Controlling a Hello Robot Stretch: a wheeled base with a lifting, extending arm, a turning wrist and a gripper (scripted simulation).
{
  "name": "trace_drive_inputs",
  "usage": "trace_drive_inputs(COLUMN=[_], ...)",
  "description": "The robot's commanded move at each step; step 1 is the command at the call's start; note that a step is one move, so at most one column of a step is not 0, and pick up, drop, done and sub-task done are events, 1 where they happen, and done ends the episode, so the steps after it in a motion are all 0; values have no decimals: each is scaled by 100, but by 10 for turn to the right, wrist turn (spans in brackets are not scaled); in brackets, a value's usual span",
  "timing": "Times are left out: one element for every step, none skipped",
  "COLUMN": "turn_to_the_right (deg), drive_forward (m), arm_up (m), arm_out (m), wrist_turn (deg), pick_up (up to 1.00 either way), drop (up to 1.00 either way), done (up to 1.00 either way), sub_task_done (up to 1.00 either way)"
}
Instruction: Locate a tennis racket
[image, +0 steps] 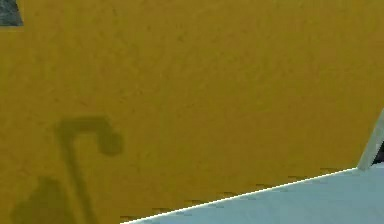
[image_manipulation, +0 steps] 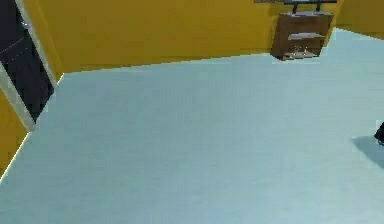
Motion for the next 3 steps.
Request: trace_drive_inputs(turn_to_the_right=[450,300,0], drive_forward=[0,0,25], arm_up=[0,0,0], arm_out=[0,0,0], wrist_turn=[0,0,0], pick_up=[0,0,0], drop=[0,0,0], done=[0,0,0], sub_task_done=[0,0,0])
